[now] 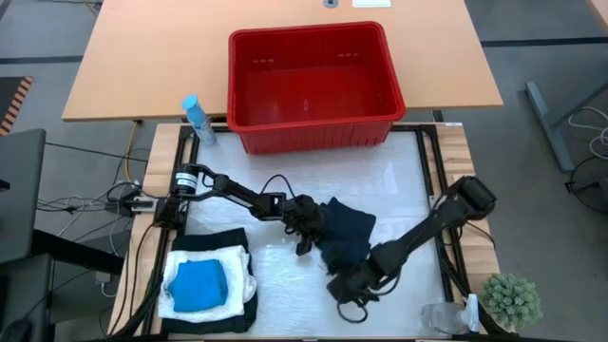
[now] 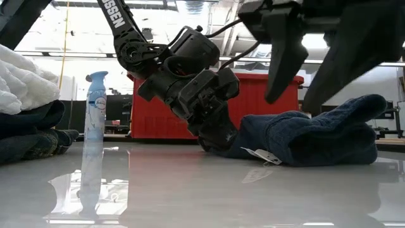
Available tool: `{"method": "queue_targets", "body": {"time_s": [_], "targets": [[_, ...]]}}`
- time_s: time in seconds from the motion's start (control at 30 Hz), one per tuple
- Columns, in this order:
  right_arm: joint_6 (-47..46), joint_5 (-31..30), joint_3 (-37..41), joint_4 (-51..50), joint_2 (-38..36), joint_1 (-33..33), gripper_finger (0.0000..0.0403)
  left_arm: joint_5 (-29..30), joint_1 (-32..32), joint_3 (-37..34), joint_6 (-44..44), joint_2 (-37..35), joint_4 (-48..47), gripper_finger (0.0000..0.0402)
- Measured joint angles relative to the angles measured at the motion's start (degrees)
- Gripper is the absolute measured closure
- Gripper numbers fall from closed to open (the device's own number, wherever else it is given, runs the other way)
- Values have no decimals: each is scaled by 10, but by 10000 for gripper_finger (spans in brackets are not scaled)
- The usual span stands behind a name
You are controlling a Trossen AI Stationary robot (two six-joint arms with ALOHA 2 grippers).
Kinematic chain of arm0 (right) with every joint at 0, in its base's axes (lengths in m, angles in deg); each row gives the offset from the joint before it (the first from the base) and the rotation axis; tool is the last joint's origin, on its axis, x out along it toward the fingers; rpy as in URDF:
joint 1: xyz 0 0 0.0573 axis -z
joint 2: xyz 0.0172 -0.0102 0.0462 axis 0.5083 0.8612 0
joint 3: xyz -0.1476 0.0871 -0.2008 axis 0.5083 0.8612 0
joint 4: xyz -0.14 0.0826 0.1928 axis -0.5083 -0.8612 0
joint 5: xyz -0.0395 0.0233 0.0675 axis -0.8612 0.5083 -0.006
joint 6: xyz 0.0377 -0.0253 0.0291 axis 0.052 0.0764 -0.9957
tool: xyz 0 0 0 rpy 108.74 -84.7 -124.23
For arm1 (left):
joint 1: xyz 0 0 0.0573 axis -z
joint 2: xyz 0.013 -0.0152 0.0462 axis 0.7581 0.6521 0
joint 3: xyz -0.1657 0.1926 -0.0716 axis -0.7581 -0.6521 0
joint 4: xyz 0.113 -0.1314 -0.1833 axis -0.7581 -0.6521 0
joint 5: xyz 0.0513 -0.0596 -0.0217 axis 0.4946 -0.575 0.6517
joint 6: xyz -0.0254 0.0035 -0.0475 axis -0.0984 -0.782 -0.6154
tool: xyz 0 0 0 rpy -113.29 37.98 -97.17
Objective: Fold Laundry from Bin
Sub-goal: Fold the gray shorts from the red bin
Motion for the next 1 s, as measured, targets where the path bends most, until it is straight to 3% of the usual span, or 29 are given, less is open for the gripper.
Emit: {"method": "queue_targets", "body": {"time_s": [0.17, 0.37, 0.5, 0.6, 0.77, 1.0], "targets": [[3, -13, -14, 0, 34, -3, 223, 2, 3, 0, -2, 0, 1, 402], [4, -94, -14, -52, 46, -1, 223, 9, 9, 0, -3, 0, 3, 402], [-5, -155, -19, -120, 43, 5, 223, 15, 10, 0, -4, 0, 5, 402], [-62, -194, -57, -202, 41, 10, 224, 16, 10, 0, -5, 0, 6, 401], [-186, -165, -122, -337, 40, 34, 236, 17, 10, 0, -5, 0, 7, 401], [-244, -139, -134, -371, 39, 72, 270, 17, 10, 0, -10, 1, 9, 401]]}}
